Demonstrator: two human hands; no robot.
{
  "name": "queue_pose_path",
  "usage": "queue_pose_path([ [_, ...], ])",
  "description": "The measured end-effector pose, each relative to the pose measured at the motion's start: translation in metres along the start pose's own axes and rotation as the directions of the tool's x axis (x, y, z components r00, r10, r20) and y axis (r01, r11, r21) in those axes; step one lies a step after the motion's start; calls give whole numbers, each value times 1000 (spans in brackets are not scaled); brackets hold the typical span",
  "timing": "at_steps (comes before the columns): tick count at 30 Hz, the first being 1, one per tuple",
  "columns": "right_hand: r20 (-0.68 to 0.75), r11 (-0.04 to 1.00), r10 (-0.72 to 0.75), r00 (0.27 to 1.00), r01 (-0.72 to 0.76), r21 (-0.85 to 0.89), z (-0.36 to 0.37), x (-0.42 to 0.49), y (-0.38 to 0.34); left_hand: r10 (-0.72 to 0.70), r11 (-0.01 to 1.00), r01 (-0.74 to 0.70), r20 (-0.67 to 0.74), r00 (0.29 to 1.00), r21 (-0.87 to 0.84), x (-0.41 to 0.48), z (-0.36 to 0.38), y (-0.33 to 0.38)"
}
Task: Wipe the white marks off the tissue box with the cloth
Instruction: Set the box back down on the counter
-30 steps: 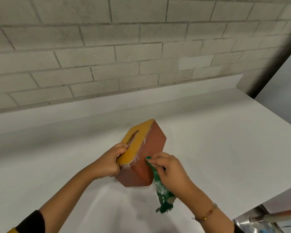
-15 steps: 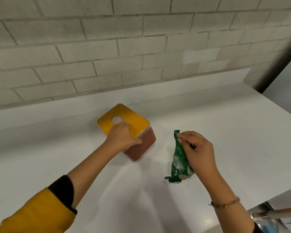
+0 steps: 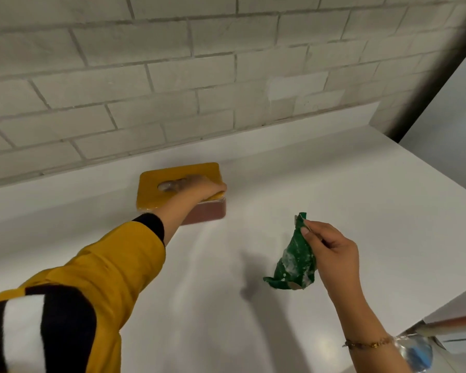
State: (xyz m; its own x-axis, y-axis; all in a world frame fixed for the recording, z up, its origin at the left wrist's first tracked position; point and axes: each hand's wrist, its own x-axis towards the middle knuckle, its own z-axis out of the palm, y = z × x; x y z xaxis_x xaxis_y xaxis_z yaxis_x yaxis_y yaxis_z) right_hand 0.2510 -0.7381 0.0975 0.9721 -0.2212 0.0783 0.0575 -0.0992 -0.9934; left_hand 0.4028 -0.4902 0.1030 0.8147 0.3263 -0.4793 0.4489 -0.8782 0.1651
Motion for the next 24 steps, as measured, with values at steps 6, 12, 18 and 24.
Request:
queue_pose_path([
  [6, 12, 999, -24, 1000, 24, -27, -5, 27, -3, -75, 997, 75, -36, 997, -10, 23, -9, 26],
  [12, 63, 997, -51, 997, 55, -58, -2, 44, -4, -90, 987, 67, -159, 983, -145, 39, -1, 27],
  [18, 157, 944, -211, 965, 243, -222, 4, 49, -13, -40, 988, 2, -239, 970, -156, 17, -6, 14],
  [24, 216, 950, -130, 968, 184, -252, 38, 35, -13, 146, 768, -380, -437, 888, -516, -35, -6, -42],
])
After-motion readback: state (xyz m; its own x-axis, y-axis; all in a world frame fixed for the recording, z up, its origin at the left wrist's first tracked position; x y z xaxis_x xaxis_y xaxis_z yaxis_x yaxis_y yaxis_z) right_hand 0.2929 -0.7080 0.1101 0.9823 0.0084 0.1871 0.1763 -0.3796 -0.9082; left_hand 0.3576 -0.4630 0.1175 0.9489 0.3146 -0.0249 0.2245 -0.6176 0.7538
